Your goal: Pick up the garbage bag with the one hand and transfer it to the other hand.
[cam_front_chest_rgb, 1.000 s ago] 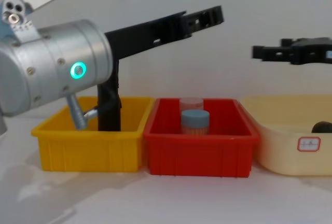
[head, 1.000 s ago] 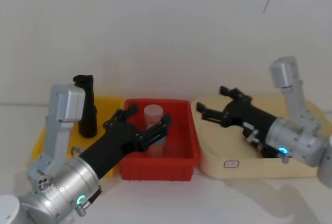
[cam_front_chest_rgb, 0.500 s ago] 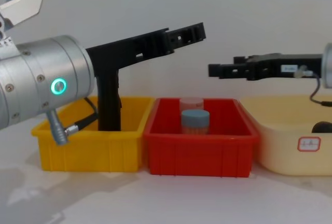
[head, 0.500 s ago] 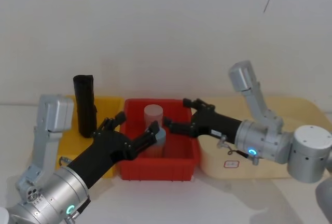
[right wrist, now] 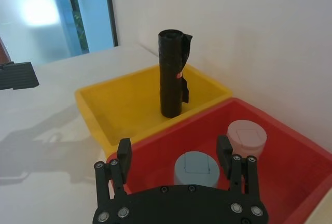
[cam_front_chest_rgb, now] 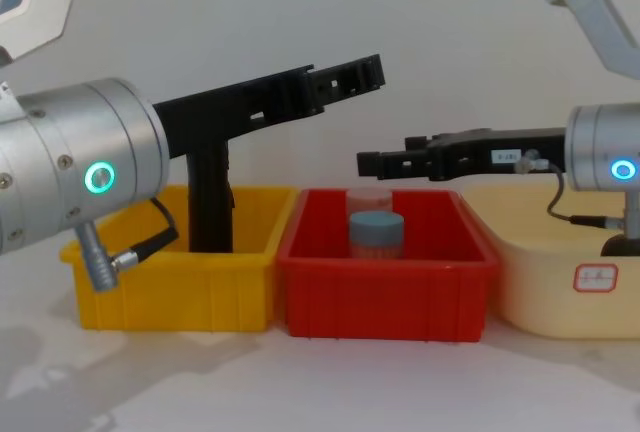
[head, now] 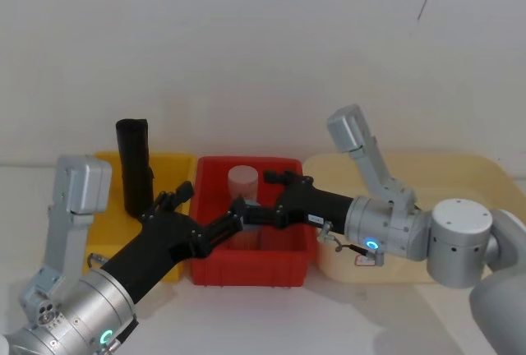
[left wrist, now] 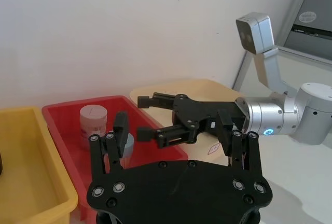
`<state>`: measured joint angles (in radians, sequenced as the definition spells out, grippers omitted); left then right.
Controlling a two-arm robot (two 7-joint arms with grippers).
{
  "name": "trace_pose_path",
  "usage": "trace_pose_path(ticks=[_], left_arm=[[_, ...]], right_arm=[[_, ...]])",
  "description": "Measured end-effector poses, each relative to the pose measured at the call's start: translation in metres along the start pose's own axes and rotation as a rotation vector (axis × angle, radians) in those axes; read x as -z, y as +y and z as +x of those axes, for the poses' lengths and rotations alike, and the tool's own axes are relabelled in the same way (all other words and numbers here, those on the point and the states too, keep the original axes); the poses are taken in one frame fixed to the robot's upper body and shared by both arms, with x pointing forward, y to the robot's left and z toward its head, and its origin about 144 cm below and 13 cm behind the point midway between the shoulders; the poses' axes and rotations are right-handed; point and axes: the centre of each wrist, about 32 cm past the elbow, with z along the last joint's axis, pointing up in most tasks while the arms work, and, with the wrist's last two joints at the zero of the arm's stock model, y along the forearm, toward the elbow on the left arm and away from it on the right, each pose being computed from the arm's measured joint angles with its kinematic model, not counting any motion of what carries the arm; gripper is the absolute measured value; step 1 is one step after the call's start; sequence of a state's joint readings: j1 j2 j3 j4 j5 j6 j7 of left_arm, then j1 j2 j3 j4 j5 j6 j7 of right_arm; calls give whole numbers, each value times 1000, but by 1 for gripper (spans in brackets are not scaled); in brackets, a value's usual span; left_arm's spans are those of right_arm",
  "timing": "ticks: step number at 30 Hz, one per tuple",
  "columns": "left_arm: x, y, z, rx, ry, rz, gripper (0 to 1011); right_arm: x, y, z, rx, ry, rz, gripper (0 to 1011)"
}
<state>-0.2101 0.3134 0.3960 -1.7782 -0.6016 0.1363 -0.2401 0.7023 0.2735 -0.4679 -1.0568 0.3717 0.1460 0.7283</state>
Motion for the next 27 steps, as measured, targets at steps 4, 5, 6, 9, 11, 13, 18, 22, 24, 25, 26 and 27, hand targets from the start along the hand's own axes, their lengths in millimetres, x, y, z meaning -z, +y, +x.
trace_pose_path(ticks=[4,5,6,9,11,13,18,22,24,25,26,27], left_arm=[[0,1,0,-2,0,1,1002],[0,1,0,-2,0,1,1002],[0,1,0,-3,0,1,1001],[1,1,0,-4,0,2,1002],[1,1,0,-4,0,2,1002],[1,1,0,-4,0,2,1001],[0,2,0,-5,0,2,1001],[0,2,0,-6,0,2,1001],[0,2,0,-6,0,2,1002],[0,2,0,-6,0,2,1002],[0,2,0,-6,0,2,1002],[0,2,0,-6,-1,2,1002]], right_arm=[[2,7,-1,-4,6,-11,1000],[3,7,-1,-4,7,-13,1000],[3,8,-1,-5,7,-14,1000],[4,13,-1,-7,9,-20,1000],[6,16,-1,-8,12,-26,1000],[6,19,0,-9,12,-27,1000],[7,23,1,-8,15,-28,1000],[9,27,3,-6,21,-26,1000],[10,28,4,-5,23,-25,1000],[10,29,4,-5,24,-25,1000],[11,29,5,-5,25,-25,1000],[11,30,5,-4,26,-26,1000]])
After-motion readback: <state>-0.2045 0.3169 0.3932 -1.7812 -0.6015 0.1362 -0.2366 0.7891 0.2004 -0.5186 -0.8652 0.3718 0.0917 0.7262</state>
